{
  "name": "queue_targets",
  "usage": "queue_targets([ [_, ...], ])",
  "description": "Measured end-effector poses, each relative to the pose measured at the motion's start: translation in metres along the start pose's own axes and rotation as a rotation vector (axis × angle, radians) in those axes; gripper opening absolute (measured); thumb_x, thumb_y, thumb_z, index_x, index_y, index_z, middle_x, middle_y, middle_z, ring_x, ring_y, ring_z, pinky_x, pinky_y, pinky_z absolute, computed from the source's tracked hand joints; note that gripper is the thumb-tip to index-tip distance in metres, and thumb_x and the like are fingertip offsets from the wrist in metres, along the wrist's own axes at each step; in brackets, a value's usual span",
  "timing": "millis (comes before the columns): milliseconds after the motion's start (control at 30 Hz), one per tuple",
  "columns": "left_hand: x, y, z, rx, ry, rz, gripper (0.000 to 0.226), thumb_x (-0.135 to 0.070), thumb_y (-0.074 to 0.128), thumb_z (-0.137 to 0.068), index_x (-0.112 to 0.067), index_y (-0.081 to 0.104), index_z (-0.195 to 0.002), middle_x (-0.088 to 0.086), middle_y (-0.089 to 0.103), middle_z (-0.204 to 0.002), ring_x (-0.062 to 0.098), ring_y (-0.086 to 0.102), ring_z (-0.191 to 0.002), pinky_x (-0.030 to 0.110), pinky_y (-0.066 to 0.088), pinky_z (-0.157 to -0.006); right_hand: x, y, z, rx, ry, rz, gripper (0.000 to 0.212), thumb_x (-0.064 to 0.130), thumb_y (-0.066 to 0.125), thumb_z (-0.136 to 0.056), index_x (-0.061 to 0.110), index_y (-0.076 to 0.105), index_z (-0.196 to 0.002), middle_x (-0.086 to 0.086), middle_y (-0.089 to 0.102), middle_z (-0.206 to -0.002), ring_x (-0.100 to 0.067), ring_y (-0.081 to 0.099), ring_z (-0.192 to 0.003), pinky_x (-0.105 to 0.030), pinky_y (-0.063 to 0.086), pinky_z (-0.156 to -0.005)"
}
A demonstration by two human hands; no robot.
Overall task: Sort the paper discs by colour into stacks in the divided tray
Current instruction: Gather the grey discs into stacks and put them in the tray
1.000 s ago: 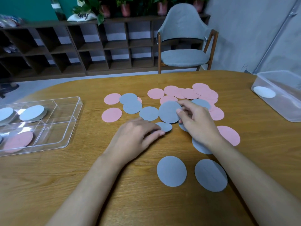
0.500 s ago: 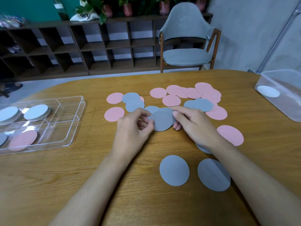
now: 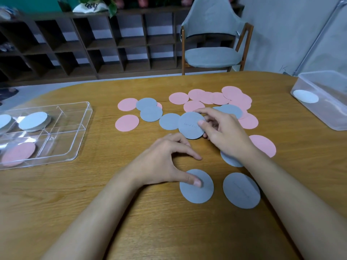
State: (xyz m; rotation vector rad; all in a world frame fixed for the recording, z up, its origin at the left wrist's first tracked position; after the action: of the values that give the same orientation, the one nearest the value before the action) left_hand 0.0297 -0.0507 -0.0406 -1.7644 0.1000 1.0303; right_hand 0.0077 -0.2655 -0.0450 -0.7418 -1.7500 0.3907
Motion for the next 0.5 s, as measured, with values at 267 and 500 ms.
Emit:
queue_targets([
  [267, -0.0025, -0.0012, 0.0001, 0.049, -0.032, 0.076, 0.035, -0.040, 0.097, -0.065, -0.035, 0.083, -0.097, -0.012, 0.067, -0.104, 0.012, 0.064, -0.102, 0.030, 0.049, -0.091, 0.0006, 0.0014, -0.0001, -0.004, 0.002, -0.015, 0.028, 0.019, 0.059, -0.102, 0.028, 0.065, -0.128, -0.008, 0.067, -0.087, -0.025, 0.067, -0.075, -0.051, 0.055, -0.079],
  [500, 0.0036, -0.0082, -0.0048, -0.041, -0.134, 0.402, 0.023, -0.010, 0.091, -0.077, -0.014, 0.072, -0.088, 0.000, 0.069, -0.075, 0.009, 0.055, -0.069, 0.021, 0.045, -0.066, 0.0043, 0.0003, 0.0015, 0.037, 0.056, -0.088, 0.027, 0.016, 0.059, -0.102, 0.025, 0.064, -0.127, -0.004, 0.070, -0.093, -0.016, 0.071, -0.073, -0.041, 0.059, -0.077],
])
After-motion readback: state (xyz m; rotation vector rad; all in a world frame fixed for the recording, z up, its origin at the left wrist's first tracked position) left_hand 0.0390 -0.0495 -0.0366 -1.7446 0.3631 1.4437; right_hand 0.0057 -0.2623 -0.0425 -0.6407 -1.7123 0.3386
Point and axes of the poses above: each hand's wrist, its own z-axis away from the middle knuckle, its own y-axis out of the palm, x = y × z, the point moved 1 cm from there along -z, towards the middle knuckle
